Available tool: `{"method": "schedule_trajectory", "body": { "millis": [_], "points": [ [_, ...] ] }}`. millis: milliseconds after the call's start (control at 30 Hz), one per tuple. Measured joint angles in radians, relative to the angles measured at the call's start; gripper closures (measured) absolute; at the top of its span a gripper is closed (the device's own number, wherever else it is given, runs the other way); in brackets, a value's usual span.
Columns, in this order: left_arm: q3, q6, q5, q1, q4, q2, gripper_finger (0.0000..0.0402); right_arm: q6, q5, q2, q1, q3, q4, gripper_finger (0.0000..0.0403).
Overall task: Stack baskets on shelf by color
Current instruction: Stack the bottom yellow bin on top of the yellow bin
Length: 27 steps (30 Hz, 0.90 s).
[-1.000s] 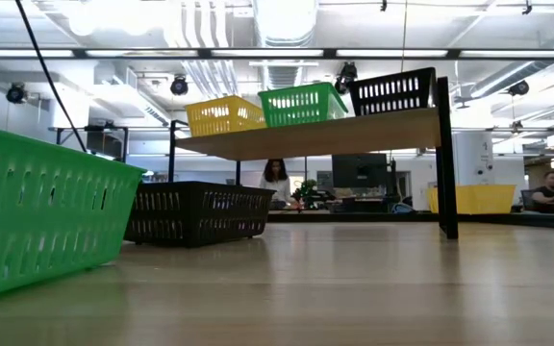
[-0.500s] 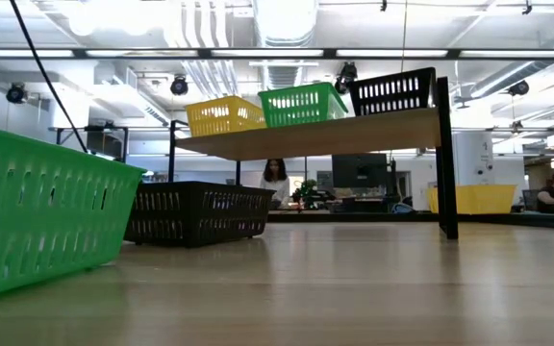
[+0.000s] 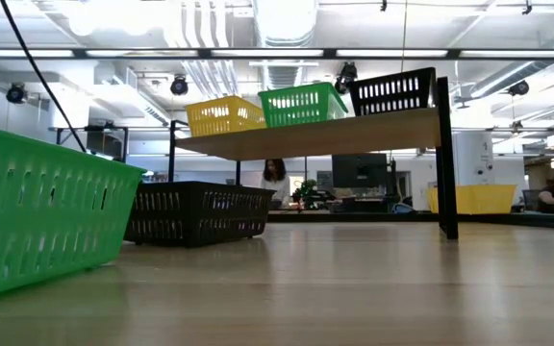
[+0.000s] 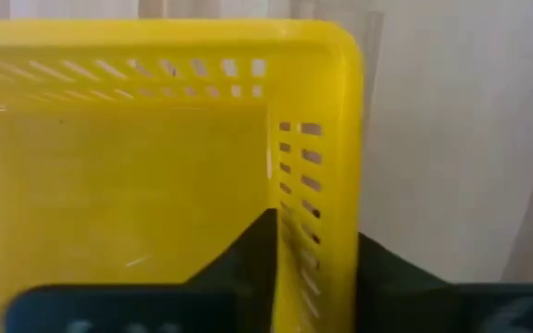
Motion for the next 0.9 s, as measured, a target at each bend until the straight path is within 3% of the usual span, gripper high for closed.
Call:
{"method": "schedule_trajectory", "body": {
  "millis": [100,533,900],
  "points": [
    [0.006,0.003,-0.001,0.000,-0.007,-0.014,0.0393,0.000,-0.001,0.000,0.000,0.000,0.000,0.0344],
    [0.061,0.184,0.030,0.063,-0.007,-0.270,0.0401,-0.020,-0.001,0.000,0.000,0.000,-0.001,0.0344],
    [0.256,0.635,0.024,0.264,-0.007,-0.398,0.0401,-0.016,-0.002,0.000,0.000,0.000,-0.001,0.0344]
  ]
}}
